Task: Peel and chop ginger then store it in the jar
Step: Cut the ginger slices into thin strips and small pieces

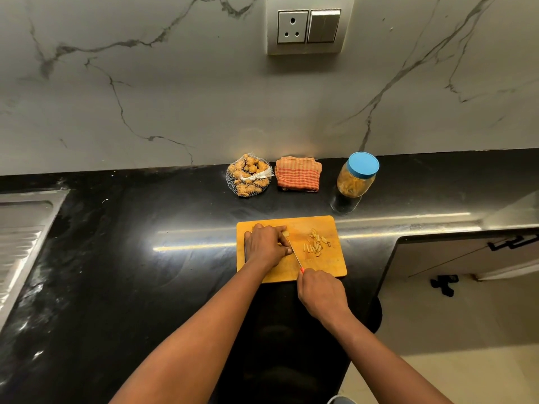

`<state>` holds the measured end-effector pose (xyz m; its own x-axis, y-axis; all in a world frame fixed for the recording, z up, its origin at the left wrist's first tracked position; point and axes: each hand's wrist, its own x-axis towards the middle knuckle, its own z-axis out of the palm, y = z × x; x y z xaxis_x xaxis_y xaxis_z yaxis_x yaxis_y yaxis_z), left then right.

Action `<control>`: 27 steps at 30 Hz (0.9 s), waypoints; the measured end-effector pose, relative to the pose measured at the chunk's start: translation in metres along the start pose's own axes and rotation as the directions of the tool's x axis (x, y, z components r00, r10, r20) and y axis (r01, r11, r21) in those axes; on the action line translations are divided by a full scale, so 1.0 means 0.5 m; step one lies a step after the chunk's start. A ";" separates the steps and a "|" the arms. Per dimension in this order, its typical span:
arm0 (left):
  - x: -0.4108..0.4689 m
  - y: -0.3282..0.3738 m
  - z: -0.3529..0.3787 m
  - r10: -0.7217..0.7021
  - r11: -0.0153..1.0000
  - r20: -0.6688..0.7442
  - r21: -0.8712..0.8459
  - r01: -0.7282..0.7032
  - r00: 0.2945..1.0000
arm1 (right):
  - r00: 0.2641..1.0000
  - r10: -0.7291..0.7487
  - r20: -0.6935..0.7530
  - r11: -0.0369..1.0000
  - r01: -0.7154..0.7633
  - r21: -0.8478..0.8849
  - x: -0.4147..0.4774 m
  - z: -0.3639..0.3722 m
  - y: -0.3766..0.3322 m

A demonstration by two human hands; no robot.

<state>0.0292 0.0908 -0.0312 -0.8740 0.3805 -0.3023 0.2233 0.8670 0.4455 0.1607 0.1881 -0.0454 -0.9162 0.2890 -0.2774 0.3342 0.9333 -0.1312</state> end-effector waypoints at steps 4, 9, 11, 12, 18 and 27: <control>-0.001 0.000 0.003 -0.004 1.000 0.001 0.010 0.004 1.000 | 1.000 0.012 0.013 1.000 -0.012 0.003 -0.012 0.006 0.010; 0.000 0.000 0.005 -0.012 1.000 0.001 -0.006 0.012 1.000 | 1.000 0.020 -0.016 1.000 -0.020 0.000 -0.007 0.001 0.013; -0.001 -0.001 0.006 -0.012 1.000 0.003 -0.009 0.012 1.000 | 0.999 0.042 -0.031 0.999 -0.042 0.003 0.000 -0.004 0.025; 0.000 -0.002 0.007 -0.011 1.000 0.002 -0.008 0.011 1.000 | 0.998 0.058 -0.037 0.998 -0.057 0.013 0.003 -0.006 0.030; 0.006 -0.012 0.006 0.006 0.999 -0.027 -0.045 -0.007 1.000 | 0.998 0.040 -0.053 0.996 -0.036 0.082 0.000 -0.005 0.019; 0.012 -0.047 0.025 0.059 0.989 -0.045 -0.136 -0.064 0.997 | 0.999 0.010 -0.036 0.989 -0.005 0.146 -0.020 0.011 -0.008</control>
<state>0.0243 0.0765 -0.0542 -0.8778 0.4160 -0.2374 0.2185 0.7888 0.5745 0.1697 0.1802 -0.0475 -0.9202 0.3057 -0.2446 0.3671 0.8909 -0.2675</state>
